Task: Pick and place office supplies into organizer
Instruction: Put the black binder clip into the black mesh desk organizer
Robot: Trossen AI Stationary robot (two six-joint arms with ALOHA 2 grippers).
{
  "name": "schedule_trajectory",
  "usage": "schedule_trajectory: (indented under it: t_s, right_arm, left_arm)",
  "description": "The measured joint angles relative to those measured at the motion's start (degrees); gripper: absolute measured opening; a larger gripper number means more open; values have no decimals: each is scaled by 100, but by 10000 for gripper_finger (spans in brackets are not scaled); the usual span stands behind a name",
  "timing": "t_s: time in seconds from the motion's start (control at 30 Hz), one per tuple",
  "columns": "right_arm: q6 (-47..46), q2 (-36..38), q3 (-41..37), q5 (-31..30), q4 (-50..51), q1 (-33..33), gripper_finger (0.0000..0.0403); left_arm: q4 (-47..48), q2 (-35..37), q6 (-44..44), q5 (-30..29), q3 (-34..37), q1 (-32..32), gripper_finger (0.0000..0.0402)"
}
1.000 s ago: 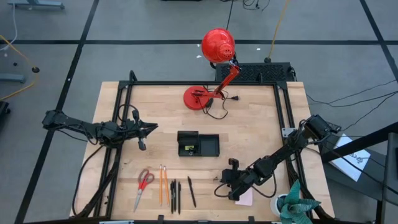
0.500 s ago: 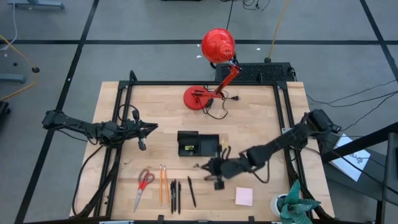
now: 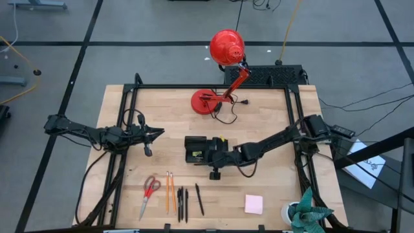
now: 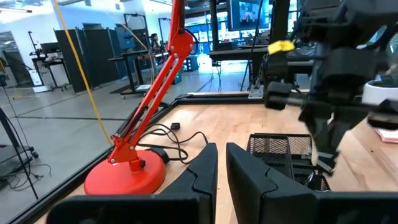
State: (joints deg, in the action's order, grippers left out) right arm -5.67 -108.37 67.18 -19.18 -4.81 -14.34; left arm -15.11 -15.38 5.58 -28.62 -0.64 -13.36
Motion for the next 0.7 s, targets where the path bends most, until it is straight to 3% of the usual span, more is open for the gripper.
schedule_trajectory:
  t_s: [0.7]
  right_arm:
    - [51, -523, 546, 289, 421, 345, 4]
  left_arm:
    - [-9, 0, 11, 0, 0, 0, 42]
